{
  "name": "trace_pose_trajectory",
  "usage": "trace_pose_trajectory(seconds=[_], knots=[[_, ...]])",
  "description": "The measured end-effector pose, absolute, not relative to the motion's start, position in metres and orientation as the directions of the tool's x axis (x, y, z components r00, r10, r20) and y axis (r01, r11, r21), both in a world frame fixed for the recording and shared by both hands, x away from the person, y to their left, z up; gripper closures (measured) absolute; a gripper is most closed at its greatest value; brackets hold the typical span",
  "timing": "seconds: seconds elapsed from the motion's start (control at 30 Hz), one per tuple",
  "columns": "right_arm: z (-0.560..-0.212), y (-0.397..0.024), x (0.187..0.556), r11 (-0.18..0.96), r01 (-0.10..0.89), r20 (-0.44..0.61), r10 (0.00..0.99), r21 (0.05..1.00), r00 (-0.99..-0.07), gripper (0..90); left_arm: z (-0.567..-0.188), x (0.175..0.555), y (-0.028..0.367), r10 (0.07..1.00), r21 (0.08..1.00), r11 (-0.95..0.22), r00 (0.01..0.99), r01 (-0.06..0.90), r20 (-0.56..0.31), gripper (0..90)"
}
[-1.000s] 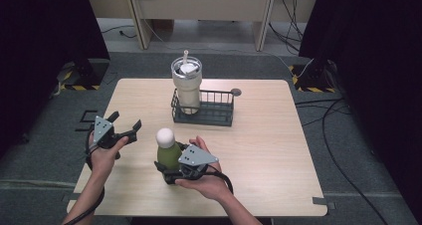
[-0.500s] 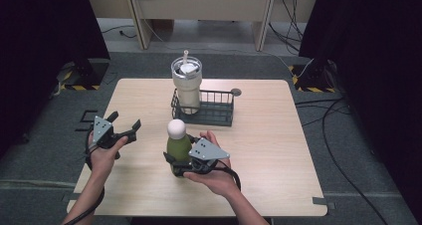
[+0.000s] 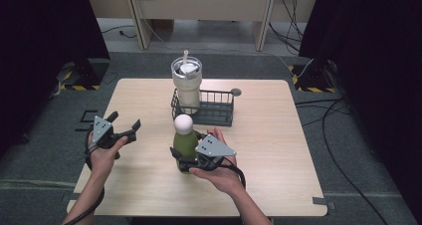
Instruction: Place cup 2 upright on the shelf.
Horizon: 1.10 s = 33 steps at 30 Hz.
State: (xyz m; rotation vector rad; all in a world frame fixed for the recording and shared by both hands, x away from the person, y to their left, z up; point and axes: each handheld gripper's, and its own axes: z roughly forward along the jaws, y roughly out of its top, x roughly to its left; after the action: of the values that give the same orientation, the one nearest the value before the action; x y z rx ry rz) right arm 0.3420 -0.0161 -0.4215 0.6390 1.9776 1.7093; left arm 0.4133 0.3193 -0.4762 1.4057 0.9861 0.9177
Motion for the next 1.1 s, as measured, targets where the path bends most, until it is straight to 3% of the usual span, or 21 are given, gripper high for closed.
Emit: trace_pose_trajectory(seconds=[1.1], knots=[[-0.412, -0.053, 0.361, 0.102, 0.062, -0.032, 0.726, 0.993, -0.687, 22.4, -0.477, 0.413, 0.319, 0.939, 0.998, -0.018, 0.345, 0.065, -0.006, 6.9]])
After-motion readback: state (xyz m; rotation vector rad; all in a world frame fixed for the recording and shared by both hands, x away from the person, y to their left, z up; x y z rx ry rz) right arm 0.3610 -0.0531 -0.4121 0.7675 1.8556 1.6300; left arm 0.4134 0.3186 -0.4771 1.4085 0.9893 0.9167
